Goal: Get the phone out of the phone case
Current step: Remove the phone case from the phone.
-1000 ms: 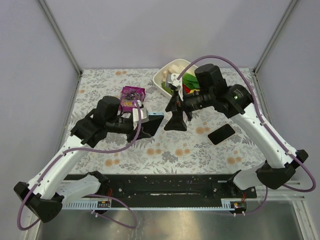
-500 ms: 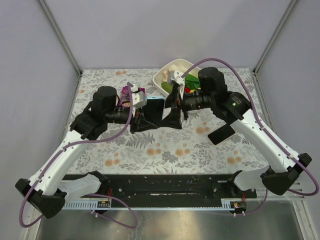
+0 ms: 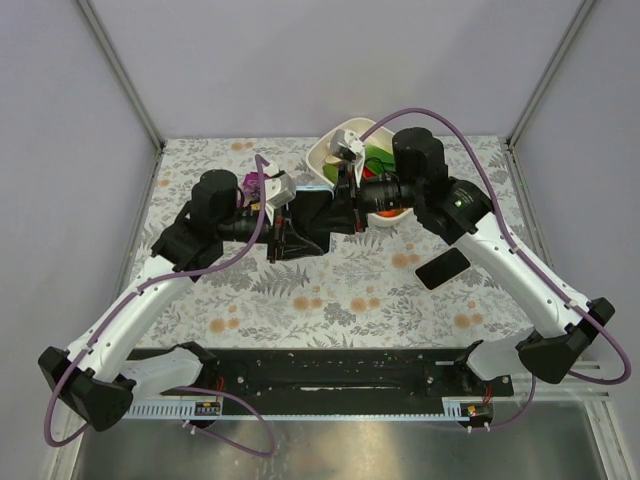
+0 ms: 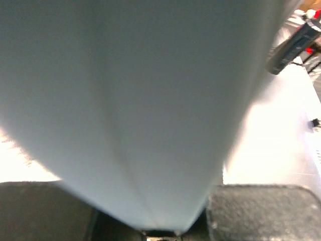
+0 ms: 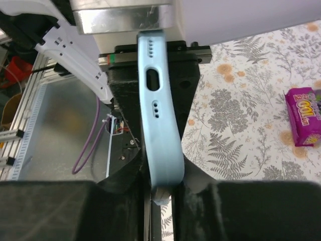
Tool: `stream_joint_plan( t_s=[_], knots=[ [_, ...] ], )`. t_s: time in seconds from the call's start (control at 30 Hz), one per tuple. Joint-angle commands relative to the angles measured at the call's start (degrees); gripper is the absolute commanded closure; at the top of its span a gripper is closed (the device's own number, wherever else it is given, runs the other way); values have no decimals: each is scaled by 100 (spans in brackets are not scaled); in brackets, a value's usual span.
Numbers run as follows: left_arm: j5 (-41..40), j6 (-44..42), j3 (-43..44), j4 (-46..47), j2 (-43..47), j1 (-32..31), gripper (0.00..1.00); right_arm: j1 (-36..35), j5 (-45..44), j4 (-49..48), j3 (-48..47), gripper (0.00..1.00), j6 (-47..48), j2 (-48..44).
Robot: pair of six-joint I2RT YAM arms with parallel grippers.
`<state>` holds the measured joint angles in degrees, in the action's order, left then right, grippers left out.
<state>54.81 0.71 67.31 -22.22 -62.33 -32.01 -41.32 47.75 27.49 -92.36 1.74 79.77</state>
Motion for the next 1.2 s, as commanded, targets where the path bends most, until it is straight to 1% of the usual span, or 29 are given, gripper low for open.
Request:
stream_joint_plan(
  t_s=[0.0, 0.03, 0.07, 0.13, 0.17, 0.23, 0.3, 0.37, 0.4, 0.43, 0.53, 0.67, 0.77, 0.87, 1.0, 1.07, 1.17],
  knots=[
    [302, 280, -235, 841, 203, 72, 100, -51, 139, -279, -55, 92, -33, -57],
    [337, 420, -305, 972, 229, 124, 100, -25, 138, -287, -20, 98, -33, -93],
    [381, 543, -384, 1148, 256, 194, 100, 10, 130, -279, 16, 100, -33, -154],
    [469, 859, -543, 1473, 300, 361, 100, 106, 173, -288, 77, 100, -51, -233],
    [504, 956, -596, 1605, 317, 414, 95, 168, 226, -296, 104, 100, -77, -277],
    [575, 1097, -666, 1764, 326, 467, 82, 308, 323, -410, 191, 100, -139, -374],
    [610, 1220, -710, 1931, 317, 485, 66, 423, 446, -585, 288, 100, -436, -470],
    [654, 1466, -772, 2194, 282, 485, 57, 467, 490, -735, 358, 100, -560, -523],
    [672, 1580, -807, 2396, 274, 485, 43, 476, 507, -797, 393, 100, -595, -532],
    [680, 1694, -807, 2537, 247, 503, 38, 493, 525, -867, 411, 100, -648, -550],
    [663, 2002, -833, 2950, 195, 494, 29, 572, 569, -1017, 368, 100, -823, -550],
    [663, 2529, -982, 3897, 115, 538, 20, 792, 613, -1263, 157, 100, -1201, -515],
    [602, 3319, -1132, 5101, -33, 617, 15, 880, 587, -1298, -54, 100, -1307, -471],
    [391, 3899, -1106, 5857, -174, 635, 12, 1020, 525, -1447, -395, 100, -1570, -392],
    [206, 4489, -1263, 6692, -227, 643, 11, 1143, 542, -1921, -459, 100, -2088, -330],
    [31, 4805, -1413, 7176, -236, 635, 11, 1188, 595, -2368, -328, 100, -2466, -287],
    [-206, 4991, -1510, 7398, -245, 617, 12, 1232, 622, -3160, -125, 100, -3107, -199]
  ],
)
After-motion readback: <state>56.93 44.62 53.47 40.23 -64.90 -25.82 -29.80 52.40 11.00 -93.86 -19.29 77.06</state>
